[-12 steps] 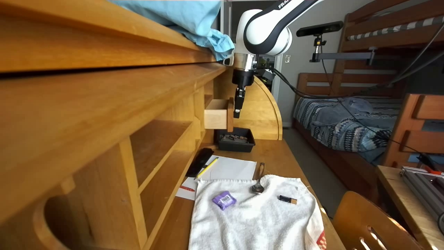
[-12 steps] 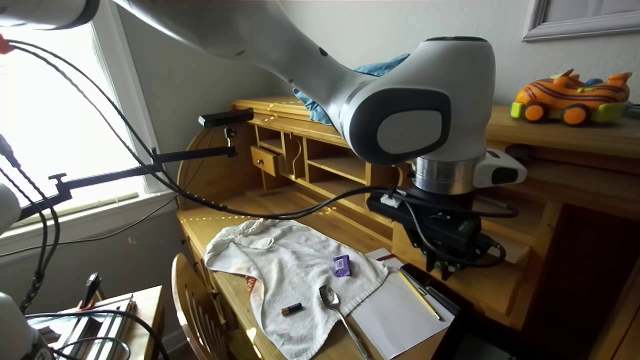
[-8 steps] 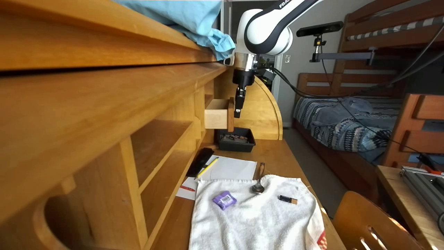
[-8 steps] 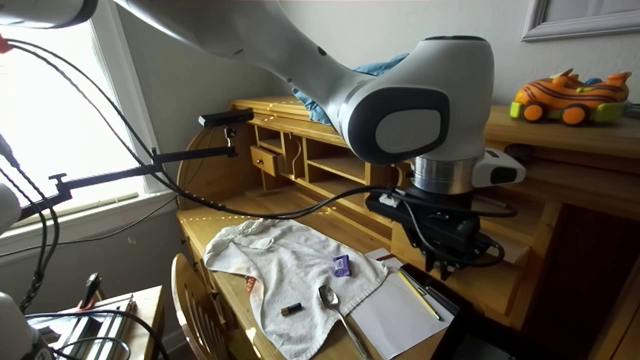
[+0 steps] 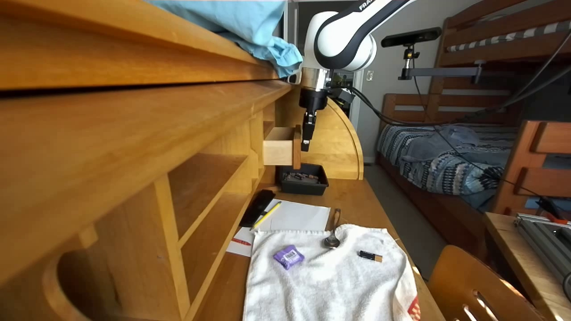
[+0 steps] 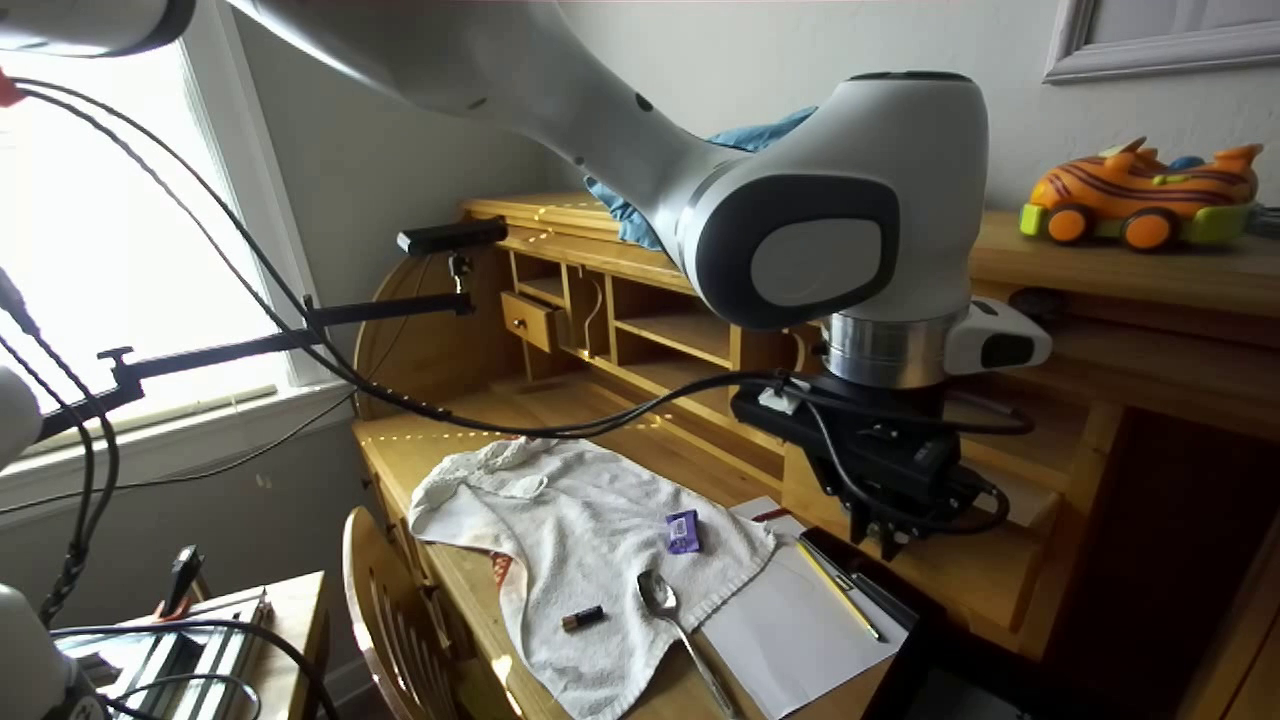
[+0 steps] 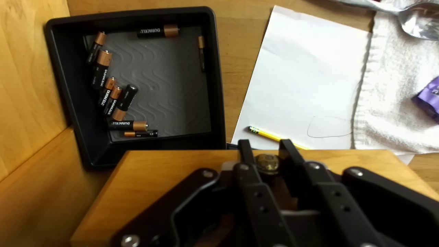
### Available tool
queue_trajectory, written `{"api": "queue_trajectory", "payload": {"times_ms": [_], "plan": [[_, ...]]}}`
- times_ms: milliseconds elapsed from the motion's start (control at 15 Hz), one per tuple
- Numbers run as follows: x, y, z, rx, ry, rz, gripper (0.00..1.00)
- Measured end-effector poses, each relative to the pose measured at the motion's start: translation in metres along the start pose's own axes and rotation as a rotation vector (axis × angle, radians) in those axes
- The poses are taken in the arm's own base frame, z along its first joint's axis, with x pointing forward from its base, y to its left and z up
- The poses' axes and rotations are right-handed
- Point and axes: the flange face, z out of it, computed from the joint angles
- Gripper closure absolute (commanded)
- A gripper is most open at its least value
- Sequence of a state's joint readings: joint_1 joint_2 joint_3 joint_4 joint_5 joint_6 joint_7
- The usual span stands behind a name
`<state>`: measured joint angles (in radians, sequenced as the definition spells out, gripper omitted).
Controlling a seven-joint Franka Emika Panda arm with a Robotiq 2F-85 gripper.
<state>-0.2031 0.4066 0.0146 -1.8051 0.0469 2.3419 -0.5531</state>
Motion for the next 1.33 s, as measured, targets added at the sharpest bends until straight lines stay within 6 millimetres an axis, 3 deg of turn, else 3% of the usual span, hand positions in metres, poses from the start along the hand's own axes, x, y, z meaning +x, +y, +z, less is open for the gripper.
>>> {"api": "queue_trajectory", "payload": {"times_ms": [67, 133, 200, 400, 933, 1333], "plan": [[0.000, 0.000, 0.000, 0.000, 0.000, 0.000, 0.50], [0.000, 0.000, 0.000, 0.000, 0.000, 0.000, 0.34], [0.000, 0.000, 0.000, 0.000, 0.000, 0.002, 0.24], [0.002, -0.003, -0.001, 0.000, -0.007, 0.033, 0.03], [0.004, -0.017, -0.005, 0.024, -0.048, 0.066, 0.00], [0.005, -0.017, -0.005, 0.010, -0.047, 0.080, 0.00]]}}
